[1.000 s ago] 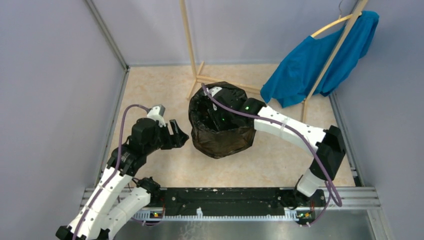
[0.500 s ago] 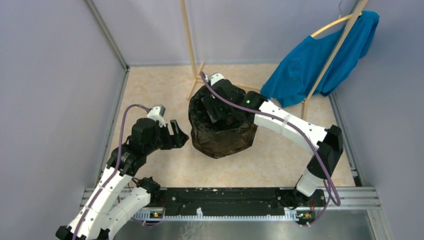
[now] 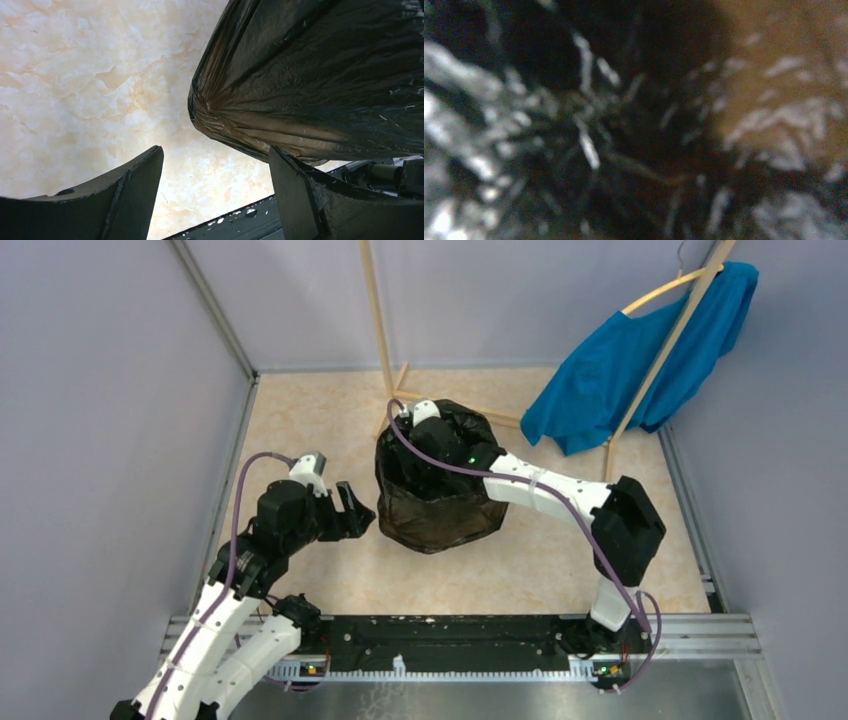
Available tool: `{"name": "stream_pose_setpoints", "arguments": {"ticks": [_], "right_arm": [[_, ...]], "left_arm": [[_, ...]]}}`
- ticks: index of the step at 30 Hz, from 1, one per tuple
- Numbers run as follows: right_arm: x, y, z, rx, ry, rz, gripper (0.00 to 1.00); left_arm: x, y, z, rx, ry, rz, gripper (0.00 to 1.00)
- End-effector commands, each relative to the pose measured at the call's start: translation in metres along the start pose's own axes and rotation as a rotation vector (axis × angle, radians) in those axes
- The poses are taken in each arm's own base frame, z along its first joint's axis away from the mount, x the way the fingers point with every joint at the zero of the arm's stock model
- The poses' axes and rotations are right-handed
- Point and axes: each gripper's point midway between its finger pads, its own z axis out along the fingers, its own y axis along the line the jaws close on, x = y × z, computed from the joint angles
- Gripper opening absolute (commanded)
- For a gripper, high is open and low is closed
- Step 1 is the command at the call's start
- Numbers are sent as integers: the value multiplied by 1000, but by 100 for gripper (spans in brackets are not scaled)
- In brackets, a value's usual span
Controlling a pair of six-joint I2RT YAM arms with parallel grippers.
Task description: Put the trash bags into the trash bin
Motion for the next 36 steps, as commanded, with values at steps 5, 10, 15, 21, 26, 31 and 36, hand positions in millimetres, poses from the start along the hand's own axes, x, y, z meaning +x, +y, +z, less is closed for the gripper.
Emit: {"name": "stream_pose_setpoints", "arguments": {"ticks": [5,10,15,21,26,31,36], "right_arm": [[38,13,40,-30,32,31,81],[19,14,15,-46,18,45,82],[-16,4,-37,-73,-46,77,85],[-35,-2,-74,-93,-51,80,86],[-32,-1,-90,-126,-32,78,81],[-7,9,-86,-182,35,69,58],[17,17,-66,-187,100,28,39]], "left_arm": [[-8,-6,-2,23,-26,13,84],[-5,-9,3,49,-17,1,84],[-1,-12,6,69,-3,-13,84],[1,-14,10,81,7,-21,84],[0,-16,6,86,1,-27,84],[0,-15,5,84,3,-28,84],[1,-17,8,93,7,-38,84]]}}
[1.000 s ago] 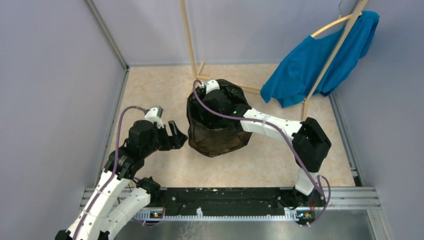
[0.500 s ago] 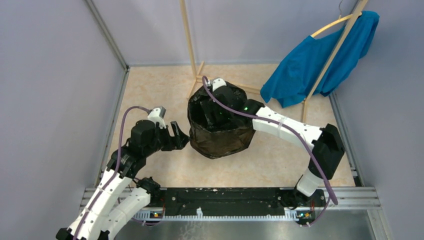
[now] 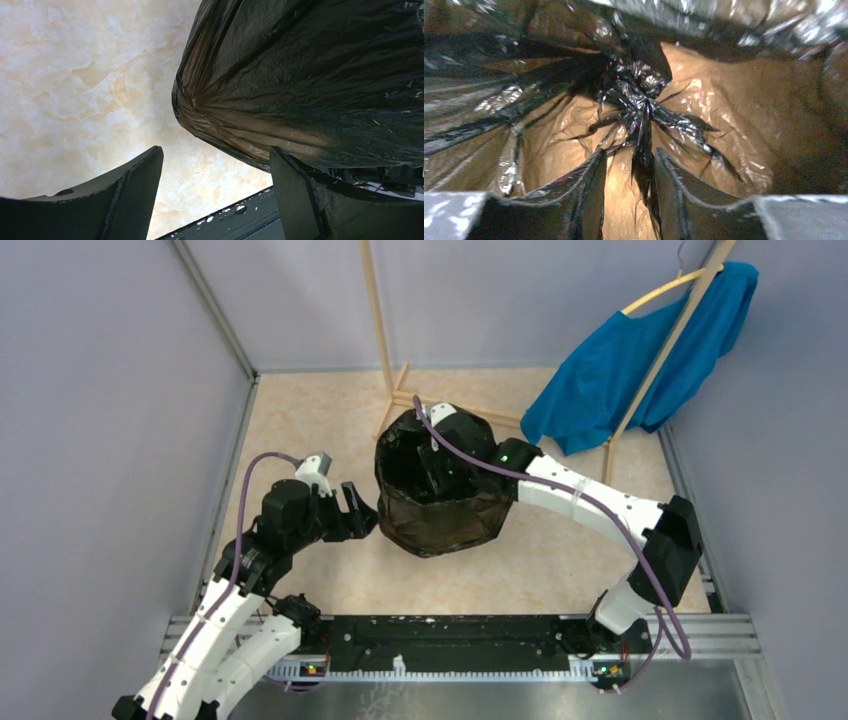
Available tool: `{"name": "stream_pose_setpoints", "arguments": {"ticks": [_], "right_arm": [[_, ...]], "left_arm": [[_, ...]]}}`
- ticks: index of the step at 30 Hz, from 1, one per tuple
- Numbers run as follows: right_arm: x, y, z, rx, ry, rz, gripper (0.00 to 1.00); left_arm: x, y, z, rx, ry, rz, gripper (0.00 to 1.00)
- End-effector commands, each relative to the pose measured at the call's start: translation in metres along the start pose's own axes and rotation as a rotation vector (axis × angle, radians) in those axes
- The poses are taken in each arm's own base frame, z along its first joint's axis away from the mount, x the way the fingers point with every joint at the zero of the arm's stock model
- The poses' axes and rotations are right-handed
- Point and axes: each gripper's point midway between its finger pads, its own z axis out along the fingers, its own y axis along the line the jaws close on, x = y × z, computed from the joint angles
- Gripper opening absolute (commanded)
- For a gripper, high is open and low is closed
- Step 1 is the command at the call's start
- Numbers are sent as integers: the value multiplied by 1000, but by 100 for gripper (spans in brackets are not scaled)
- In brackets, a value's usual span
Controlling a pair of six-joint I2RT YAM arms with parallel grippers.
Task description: Put the trash bags into the trash bin
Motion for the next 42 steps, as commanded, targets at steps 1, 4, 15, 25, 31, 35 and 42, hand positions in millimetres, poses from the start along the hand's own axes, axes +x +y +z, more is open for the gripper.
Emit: {"name": "stream_pose_setpoints", "arguments": {"ticks": [1,4,15,25,31,35,42], "right_arm": [[19,6,14,-16,56,-26,33],[29,2,31,15,79,-45,24],[66,6,100,32,177,-55,25],[84,7,119,23,228,-49,27],[48,9,81,16,180,-36,45],[24,12,51,2,141,-23,53],[-3,9,14,4,72,-11,55]], "left_arm": [[-6,-11,1,50,-22,-9,84],[-7,-12,0,54,-21,-12,84],[-10,-10,-4,39,-36,-7,85],[-4,-7,2,36,-21,-11,85],[-1,-7,4,42,-11,-14,85],[0,-6,5,41,-7,-15,85],[0,-8,6,52,-4,-17,85]]}}
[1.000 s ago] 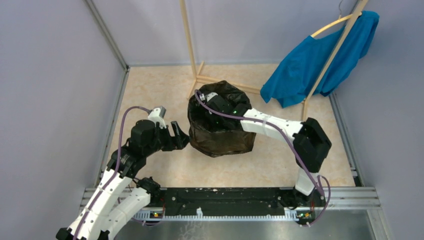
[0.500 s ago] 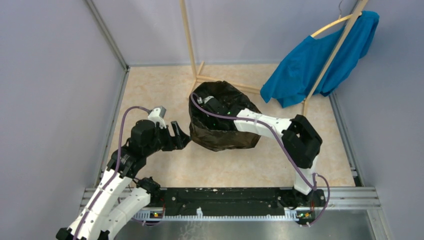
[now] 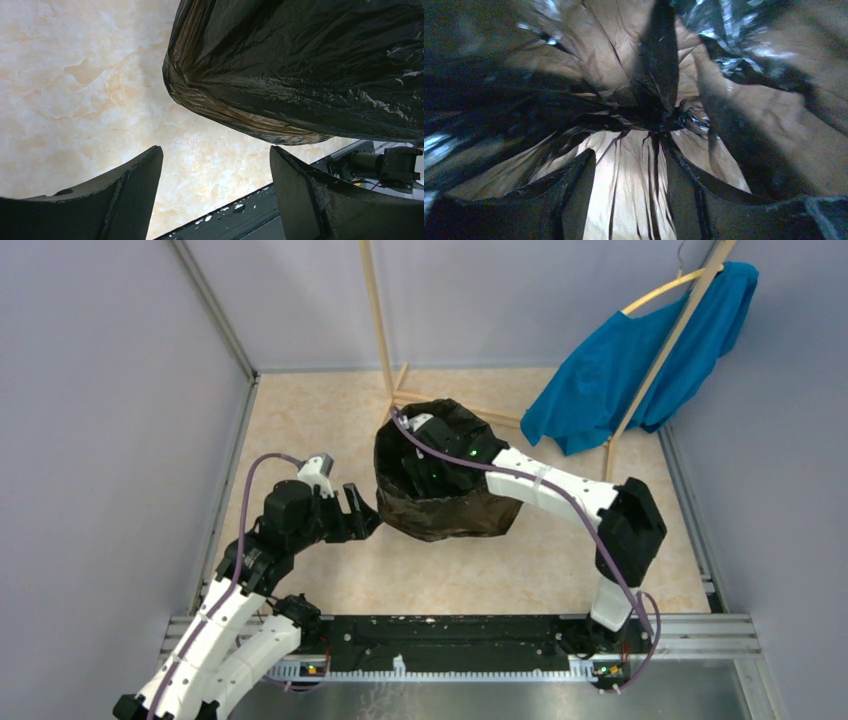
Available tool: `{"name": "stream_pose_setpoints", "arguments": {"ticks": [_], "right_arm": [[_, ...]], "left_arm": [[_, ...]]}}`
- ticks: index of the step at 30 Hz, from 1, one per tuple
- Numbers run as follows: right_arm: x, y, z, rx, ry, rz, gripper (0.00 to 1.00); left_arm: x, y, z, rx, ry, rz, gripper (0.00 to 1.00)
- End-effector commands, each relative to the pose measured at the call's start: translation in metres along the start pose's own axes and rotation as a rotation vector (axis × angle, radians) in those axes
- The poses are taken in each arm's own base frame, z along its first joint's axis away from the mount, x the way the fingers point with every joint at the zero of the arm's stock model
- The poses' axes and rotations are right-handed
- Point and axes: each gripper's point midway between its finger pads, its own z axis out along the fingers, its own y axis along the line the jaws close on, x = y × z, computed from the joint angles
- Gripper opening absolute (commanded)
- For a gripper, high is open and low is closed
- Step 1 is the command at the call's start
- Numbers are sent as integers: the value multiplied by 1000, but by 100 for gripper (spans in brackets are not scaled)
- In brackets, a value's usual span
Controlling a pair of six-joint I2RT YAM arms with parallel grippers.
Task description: Put the trash bags into the trash bin
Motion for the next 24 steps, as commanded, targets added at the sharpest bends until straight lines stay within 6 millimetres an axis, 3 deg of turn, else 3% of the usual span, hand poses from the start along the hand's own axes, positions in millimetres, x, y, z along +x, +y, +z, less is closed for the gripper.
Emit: {"name": "stream_pose_setpoints", "arguments": {"ticks": [1,10,14,20,24], "right_arm": [[-43,1,-56,-25,-143,30,55],[-87,1,-124,-63,-297,35,64],[-92,-15,-143,11,-314,8,62],[-79,-60,-129,260,-300,-87,43],[-80,-72,-107,338,-327,-123,33]], "left_arm": [[-5,-7,3,35,-17,-10,85],[-6,-8,3,39,-16,-14,85],[-6,-9,2,39,-16,-16,85],[-4,-8,5,45,-15,-15,85],[-3,-9,8,47,1,-15,85]]}}
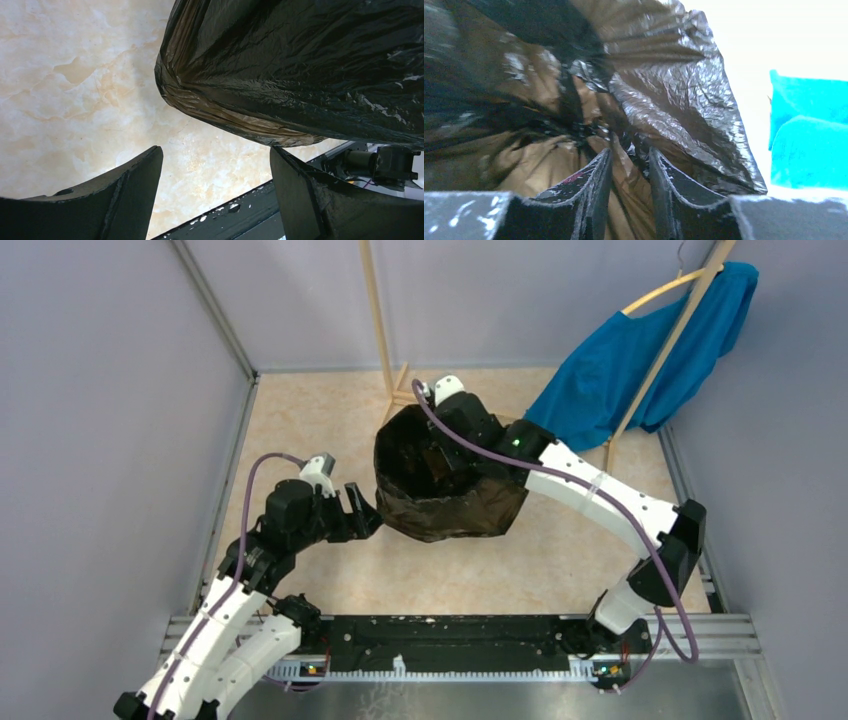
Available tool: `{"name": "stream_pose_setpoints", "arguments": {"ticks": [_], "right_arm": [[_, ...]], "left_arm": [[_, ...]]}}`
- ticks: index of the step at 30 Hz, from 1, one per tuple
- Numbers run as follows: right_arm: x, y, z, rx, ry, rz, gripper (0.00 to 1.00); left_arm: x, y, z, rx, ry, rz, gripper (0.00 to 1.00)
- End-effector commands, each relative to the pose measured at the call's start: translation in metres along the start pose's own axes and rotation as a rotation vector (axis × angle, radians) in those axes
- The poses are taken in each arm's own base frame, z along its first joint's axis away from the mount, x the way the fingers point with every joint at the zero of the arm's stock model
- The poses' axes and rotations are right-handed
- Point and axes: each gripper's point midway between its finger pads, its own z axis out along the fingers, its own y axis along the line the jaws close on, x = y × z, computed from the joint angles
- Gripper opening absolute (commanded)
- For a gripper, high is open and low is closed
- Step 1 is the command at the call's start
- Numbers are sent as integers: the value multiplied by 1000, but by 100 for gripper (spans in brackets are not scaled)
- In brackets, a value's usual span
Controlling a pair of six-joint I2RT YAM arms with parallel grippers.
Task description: Put the trash bags into the trash bin
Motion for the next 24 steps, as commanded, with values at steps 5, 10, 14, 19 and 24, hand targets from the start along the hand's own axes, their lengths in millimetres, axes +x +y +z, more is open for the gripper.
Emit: {"name": "stream_pose_setpoints", "arguments": {"ticks": [5,10,14,19,24], "right_arm": [[20,-14,50,160,-18,-81,29],[13,-7,45,148,-8,-62,25],[-7,1,14,58,-51,-17,32],[-22,0,-27,-31,-106,53,47],[-34,-10,-71,-80,-187,150,61]], "left_arm": [[-7,-7,2,28,-14,5,85],[-7,-3,-2,7,-22,10,85],[-5,1,2,-8,-21,8,86],[-10,0,5,-8,-30,3,86],[-10,1,7,-15,-31,0,86]]}}
